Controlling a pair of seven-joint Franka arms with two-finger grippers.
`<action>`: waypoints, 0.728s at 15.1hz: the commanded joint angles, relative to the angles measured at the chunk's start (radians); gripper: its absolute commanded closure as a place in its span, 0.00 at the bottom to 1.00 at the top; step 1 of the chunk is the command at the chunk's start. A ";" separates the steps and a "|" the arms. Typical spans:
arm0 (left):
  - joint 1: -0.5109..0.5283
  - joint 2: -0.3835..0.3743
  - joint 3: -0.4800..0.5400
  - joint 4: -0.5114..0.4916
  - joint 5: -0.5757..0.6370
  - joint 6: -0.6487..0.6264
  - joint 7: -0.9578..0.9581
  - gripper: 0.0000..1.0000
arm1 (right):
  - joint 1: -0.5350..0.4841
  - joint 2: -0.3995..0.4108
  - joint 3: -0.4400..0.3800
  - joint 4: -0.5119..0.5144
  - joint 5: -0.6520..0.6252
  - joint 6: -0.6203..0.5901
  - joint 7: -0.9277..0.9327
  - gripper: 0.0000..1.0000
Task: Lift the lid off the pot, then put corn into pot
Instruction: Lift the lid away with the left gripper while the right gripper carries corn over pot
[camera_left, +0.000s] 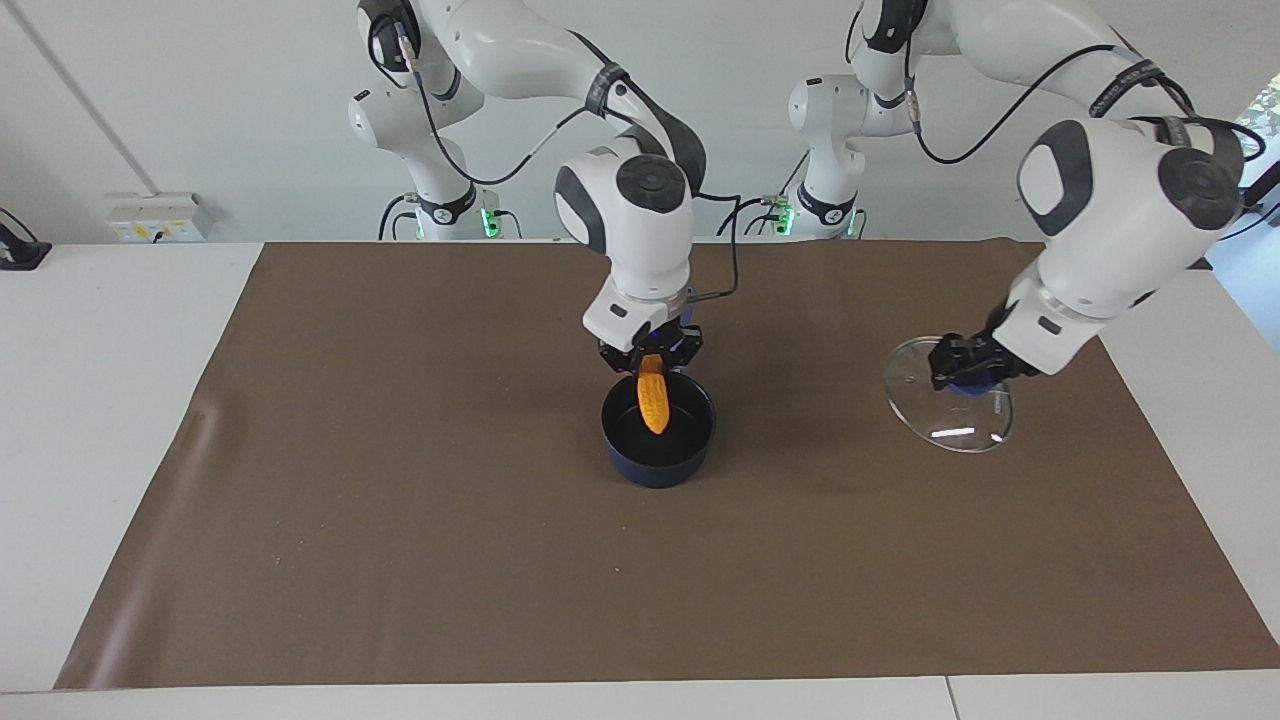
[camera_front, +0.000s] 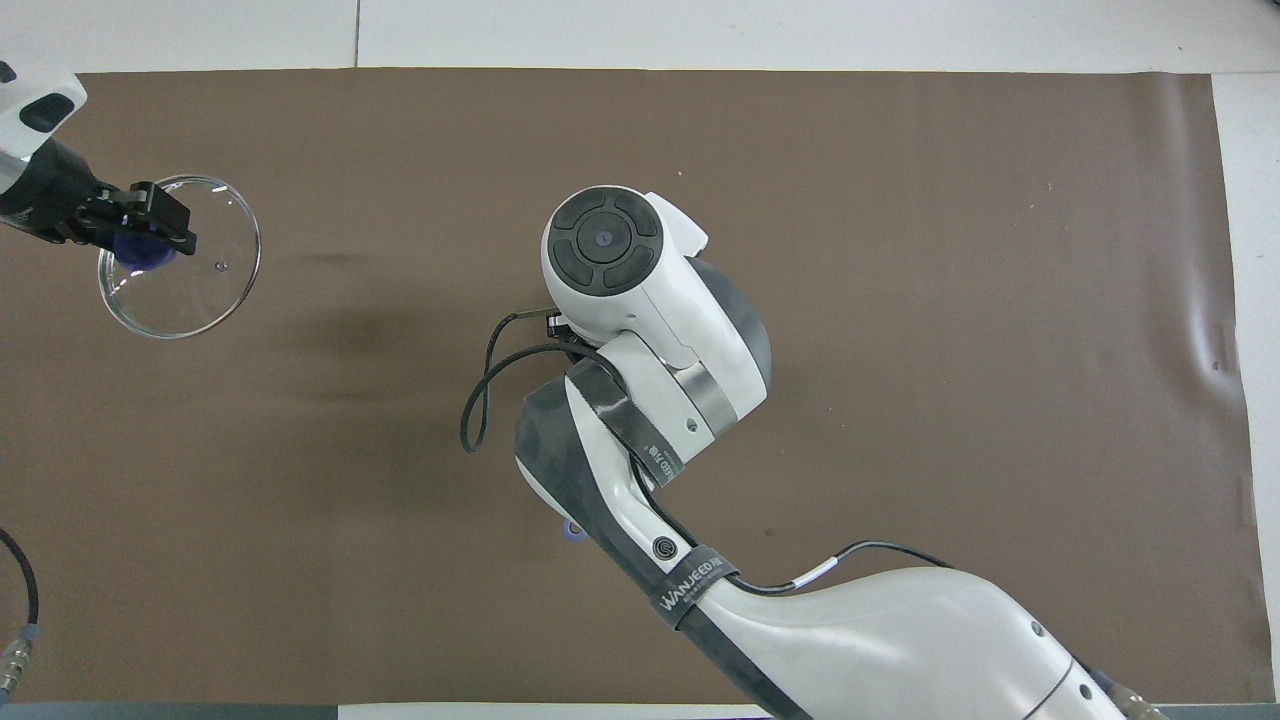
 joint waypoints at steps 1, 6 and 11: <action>0.035 -0.097 -0.010 -0.260 0.023 0.208 0.077 0.78 | -0.022 -0.018 0.001 -0.047 -0.010 0.060 -0.001 1.00; 0.053 -0.106 -0.009 -0.435 0.048 0.413 0.113 0.78 | -0.016 -0.020 0.001 -0.119 -0.005 0.165 0.002 1.00; 0.053 -0.102 -0.009 -0.518 0.075 0.508 0.153 0.78 | -0.019 -0.021 0.002 -0.126 -0.005 0.134 0.001 0.06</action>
